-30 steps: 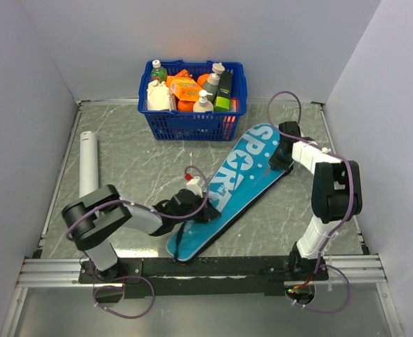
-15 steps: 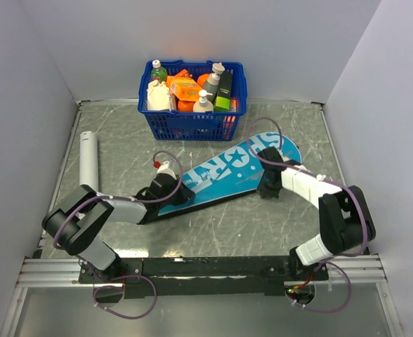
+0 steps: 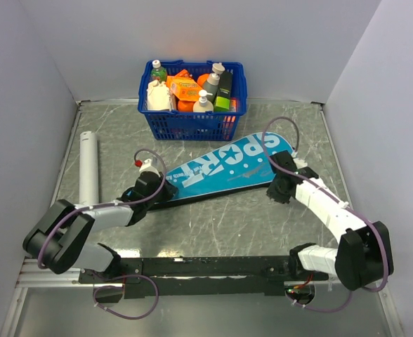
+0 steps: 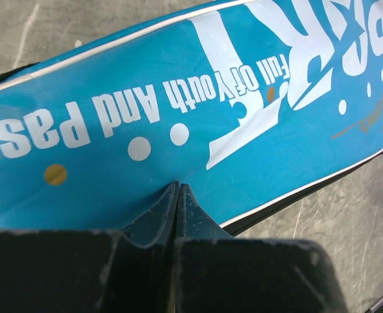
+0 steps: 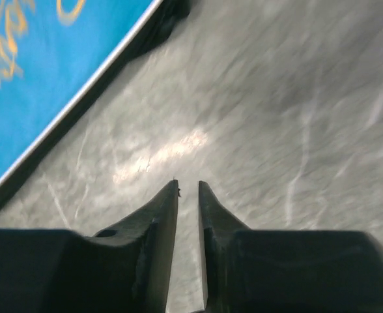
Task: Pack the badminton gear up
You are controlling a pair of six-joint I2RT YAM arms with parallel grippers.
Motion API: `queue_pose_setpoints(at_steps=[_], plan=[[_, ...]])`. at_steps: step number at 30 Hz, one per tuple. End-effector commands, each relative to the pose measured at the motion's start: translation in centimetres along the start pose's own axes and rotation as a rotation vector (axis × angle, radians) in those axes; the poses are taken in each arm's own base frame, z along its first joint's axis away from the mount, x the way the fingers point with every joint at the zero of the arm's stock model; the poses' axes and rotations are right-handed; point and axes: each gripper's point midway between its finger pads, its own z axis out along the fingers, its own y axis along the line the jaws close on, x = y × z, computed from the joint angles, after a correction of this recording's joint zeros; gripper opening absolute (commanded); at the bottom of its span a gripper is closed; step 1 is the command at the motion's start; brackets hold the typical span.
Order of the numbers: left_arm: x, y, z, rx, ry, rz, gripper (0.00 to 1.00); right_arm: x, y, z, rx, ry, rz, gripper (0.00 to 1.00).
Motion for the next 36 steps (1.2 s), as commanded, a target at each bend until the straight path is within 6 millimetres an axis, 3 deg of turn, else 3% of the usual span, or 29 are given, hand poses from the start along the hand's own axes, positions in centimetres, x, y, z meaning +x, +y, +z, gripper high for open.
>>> queue_pose_setpoints(at_steps=[1, 7, 16, 27, 36], plan=[[-0.8, 0.1, -0.7, 0.004, -0.026, 0.030, 0.04, -3.4, -1.2, 0.0, 0.077, -0.058, 0.016, 0.32], [-1.0, -0.9, -1.5, 0.059, -0.027, 0.025, 0.08, -5.8, -1.6, 1.7, 0.061, -0.078, 0.107, 0.36], [-1.1, -1.5, -1.7, 0.085, -0.027, 0.050, 0.07, -8.6, 0.5, 3.2, -0.023, -0.120, 0.200, 0.37], [-0.8, -1.3, -1.2, 0.081, -0.014, 0.069, 0.06, -10.6, 0.9, 5.2, -0.029, -0.143, 0.268, 0.40], [-0.4, -1.2, -0.4, 0.077, 0.006, 0.071, 0.04, -10.3, 1.6, 6.8, -0.036, -0.104, 0.277, 0.39]])
